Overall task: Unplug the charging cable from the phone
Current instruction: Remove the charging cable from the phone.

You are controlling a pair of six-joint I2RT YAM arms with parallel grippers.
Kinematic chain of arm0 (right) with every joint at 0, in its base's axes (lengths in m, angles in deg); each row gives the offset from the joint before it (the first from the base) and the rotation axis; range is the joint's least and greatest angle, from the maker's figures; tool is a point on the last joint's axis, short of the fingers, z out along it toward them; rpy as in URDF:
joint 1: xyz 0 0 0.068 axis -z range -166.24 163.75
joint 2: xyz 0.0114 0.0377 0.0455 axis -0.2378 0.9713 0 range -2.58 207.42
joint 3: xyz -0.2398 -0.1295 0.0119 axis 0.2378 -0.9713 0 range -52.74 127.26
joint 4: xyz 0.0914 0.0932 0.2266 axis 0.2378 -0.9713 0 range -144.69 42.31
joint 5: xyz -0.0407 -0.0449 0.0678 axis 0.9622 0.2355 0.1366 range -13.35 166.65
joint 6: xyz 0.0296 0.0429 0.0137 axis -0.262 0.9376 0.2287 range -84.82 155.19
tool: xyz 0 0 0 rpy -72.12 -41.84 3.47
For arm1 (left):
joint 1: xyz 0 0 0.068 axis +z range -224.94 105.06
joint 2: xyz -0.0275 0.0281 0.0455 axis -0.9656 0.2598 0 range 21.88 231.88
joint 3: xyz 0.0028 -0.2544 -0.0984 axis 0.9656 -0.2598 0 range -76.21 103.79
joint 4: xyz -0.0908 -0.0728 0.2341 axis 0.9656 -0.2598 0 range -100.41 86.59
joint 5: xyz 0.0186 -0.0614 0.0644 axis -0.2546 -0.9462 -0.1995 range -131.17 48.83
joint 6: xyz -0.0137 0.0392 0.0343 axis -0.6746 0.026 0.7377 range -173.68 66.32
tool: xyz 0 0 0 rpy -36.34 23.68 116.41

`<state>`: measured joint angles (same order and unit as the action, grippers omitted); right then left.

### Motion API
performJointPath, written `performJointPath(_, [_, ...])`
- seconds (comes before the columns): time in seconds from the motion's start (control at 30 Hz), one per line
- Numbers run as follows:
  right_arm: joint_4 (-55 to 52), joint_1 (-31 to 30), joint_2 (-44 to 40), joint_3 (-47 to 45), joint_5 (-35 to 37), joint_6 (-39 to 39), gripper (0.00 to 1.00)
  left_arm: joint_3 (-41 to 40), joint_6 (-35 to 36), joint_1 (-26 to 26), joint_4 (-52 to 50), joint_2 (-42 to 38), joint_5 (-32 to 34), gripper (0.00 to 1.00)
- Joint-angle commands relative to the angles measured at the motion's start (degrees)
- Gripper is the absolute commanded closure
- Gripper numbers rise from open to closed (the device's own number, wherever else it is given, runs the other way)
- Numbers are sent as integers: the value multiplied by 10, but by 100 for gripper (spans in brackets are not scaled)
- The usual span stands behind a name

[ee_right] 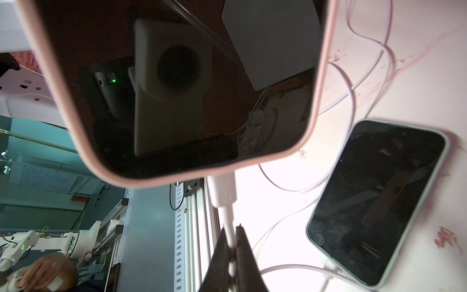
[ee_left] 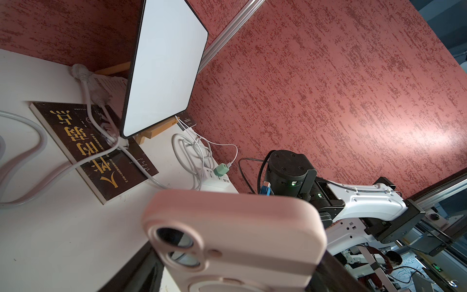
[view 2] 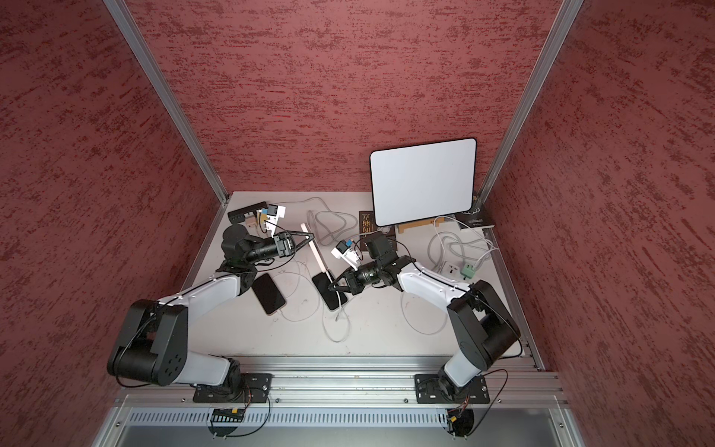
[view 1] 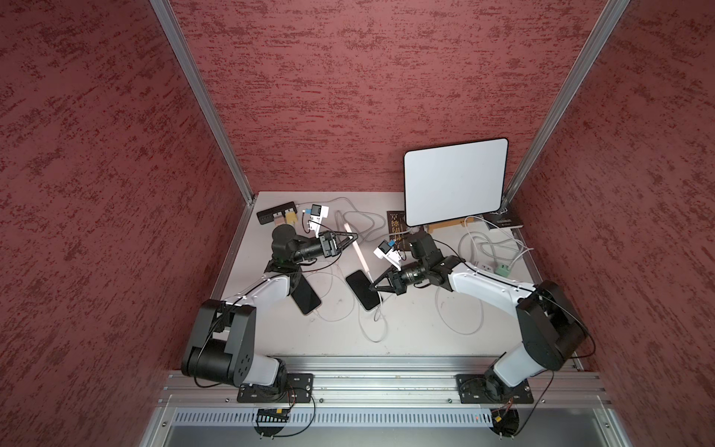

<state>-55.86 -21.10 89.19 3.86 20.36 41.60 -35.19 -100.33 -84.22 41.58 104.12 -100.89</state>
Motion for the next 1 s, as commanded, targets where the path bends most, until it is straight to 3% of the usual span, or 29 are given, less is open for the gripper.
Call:
performJointPath(0.0, [-3,-5,-1,1,11,-15,100,3,-4,4,26,-5,-5,98])
performJointPath(0.53, [0,-5,-11,-33,16,-20,100,14,-16,14,27,-18,2,98])
performJointPath(0.97, [-65,37,-18,-37,83,-27,98,8,-18,19,29,-23,3,98])
